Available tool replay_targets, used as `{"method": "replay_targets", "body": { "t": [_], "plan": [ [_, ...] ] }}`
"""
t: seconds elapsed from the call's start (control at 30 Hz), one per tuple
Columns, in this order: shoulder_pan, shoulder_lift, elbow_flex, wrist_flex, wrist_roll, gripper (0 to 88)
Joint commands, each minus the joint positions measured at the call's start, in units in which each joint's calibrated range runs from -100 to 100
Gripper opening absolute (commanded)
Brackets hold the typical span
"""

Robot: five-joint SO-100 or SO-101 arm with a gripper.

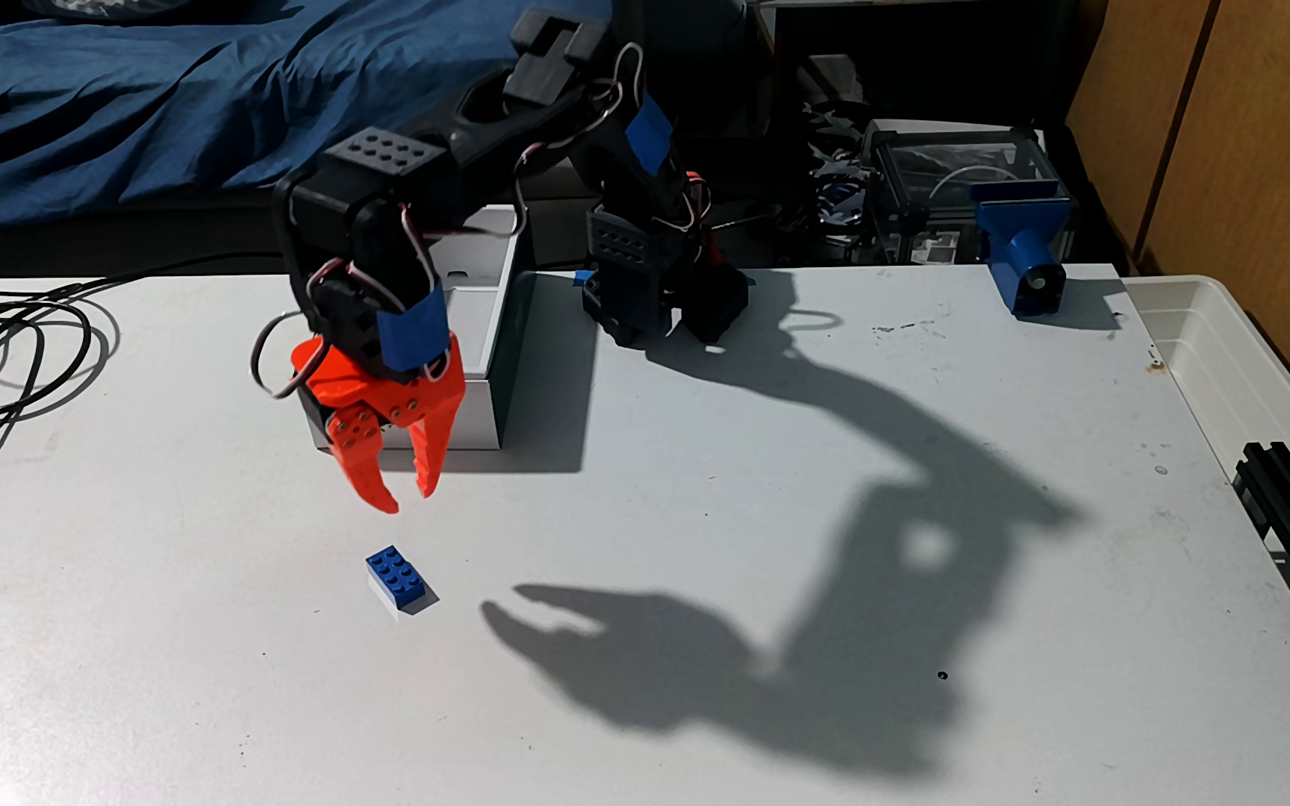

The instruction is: Grab the blue brick and place in box

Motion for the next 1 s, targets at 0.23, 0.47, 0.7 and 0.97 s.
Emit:
{"method": "replay_targets", "body": {
  "t": [0.23,0.47,0.7,0.97],
  "plan": [
    [5.36,3.46,-10.57,2.80,0.40,7.9],
    [7.74,3.55,-9.86,3.92,1.35,19.0],
    [6.70,7.10,-10.04,3.06,0.61,25.4],
    [1.64,12.01,-10.75,2.80,-2.60,32.3]
  ]
}}
